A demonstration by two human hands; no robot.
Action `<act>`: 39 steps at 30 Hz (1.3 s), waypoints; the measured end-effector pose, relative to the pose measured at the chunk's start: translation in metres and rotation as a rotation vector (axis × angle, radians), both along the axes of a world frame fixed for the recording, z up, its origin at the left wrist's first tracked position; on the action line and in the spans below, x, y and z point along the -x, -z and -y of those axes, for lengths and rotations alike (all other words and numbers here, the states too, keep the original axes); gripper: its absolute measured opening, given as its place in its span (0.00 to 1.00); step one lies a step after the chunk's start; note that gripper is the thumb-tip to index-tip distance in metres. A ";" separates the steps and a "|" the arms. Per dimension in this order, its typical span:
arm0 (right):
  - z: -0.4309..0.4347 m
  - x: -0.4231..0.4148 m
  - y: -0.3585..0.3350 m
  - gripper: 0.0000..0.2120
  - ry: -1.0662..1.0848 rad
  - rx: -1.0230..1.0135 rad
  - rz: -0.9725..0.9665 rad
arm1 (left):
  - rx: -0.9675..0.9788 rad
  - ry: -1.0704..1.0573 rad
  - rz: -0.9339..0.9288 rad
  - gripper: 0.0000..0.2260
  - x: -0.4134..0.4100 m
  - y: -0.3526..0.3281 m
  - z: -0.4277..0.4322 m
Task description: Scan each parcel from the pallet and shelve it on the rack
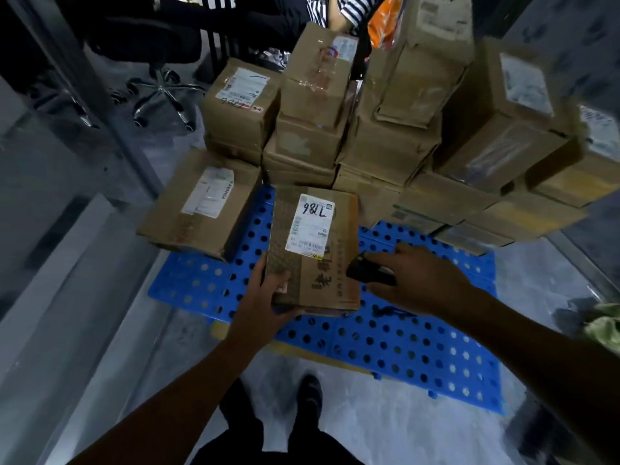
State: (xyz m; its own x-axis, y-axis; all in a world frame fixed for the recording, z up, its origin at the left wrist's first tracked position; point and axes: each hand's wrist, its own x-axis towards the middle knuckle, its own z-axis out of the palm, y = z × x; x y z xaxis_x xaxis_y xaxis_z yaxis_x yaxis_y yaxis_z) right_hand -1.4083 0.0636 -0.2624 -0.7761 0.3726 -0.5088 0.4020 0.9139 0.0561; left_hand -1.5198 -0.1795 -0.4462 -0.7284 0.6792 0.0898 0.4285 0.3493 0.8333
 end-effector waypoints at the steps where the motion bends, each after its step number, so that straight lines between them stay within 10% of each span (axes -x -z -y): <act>1: -0.005 -0.001 -0.003 0.30 -0.027 -0.014 0.006 | -0.006 -0.002 0.000 0.34 -0.001 0.002 -0.001; 9: -0.029 -0.020 -0.005 0.29 -0.116 0.051 -0.039 | -0.014 -0.049 0.017 0.34 -0.010 0.007 0.001; 21: -0.018 0.017 0.011 0.30 0.370 0.898 -0.279 | -0.324 -0.484 -0.049 0.25 -0.045 -0.108 0.052; 28: 0.041 0.109 -0.073 0.27 0.108 1.126 -0.775 | -0.357 -0.648 -0.291 0.28 0.021 -0.237 0.098; 39: 0.066 0.259 -0.178 0.23 -0.225 1.168 -0.880 | -0.338 -0.800 -0.476 0.26 0.106 -0.357 0.107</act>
